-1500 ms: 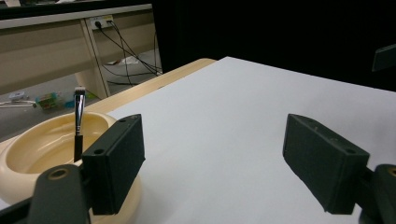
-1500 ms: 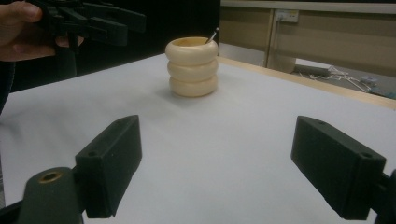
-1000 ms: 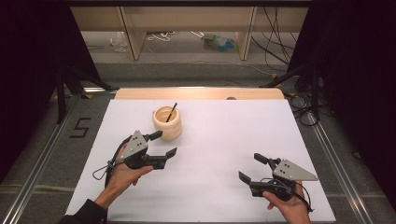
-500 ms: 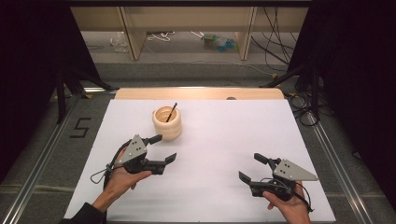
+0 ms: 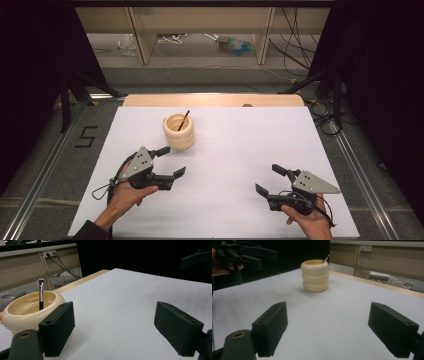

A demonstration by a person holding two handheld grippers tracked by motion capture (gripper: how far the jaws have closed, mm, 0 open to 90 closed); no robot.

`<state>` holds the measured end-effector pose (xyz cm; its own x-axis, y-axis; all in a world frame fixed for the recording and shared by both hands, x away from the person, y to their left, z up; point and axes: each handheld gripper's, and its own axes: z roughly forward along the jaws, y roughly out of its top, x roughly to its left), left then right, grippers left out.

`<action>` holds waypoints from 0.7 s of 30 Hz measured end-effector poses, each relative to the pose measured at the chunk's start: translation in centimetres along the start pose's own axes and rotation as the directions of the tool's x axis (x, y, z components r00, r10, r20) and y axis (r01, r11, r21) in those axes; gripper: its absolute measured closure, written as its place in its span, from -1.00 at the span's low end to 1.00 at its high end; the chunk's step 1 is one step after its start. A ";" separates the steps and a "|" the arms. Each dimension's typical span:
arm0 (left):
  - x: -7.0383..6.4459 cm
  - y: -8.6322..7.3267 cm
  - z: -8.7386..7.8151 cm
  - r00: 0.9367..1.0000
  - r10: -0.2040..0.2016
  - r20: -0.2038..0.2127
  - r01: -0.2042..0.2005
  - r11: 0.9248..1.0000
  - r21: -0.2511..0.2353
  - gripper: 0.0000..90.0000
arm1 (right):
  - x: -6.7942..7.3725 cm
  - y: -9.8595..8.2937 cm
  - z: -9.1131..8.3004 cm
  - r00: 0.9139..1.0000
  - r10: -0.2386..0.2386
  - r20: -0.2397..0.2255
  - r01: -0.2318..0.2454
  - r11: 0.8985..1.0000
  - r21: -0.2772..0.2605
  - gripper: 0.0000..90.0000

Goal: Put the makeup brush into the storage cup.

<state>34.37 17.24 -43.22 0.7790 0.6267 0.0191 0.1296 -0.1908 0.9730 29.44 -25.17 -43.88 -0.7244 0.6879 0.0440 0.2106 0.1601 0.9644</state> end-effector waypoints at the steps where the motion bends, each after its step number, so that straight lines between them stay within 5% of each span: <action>1: 0.0 0.0 -0.1 1.000 0.000 0.001 0.000 1.000 -0.001 -0.63 | 0.0 0.0 0.0 1.000 0.000 -0.001 0.000 1.000 0.001 -0.62; 13: -0.9 -1.0 -0.5 1.000 0.012 0.012 -0.012 1.000 0.018 -0.62 | 0.1 0.0 0.0 1.000 -0.003 0.000 0.003 1.000 -0.007 -0.62; 17: -1.0 -1.3 -0.8 0.999 -0.039 0.021 0.039 0.999 0.002 -0.62 | 0.1 0.0 0.0 1.000 -0.004 0.001 0.004 1.000 -0.007 -0.63; 21: -0.9 -1.4 -1.3 1.000 -0.028 0.002 0.028 1.000 0.009 -0.61 | 0.1 0.0 0.0 1.000 -0.004 0.001 0.004 1.000 -0.007 -0.63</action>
<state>32.74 17.94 -44.26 0.7763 0.6303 -0.0084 0.1569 -0.1803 0.9710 29.39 -25.09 -43.88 -0.7249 0.6877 0.0395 0.2028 0.1582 0.9664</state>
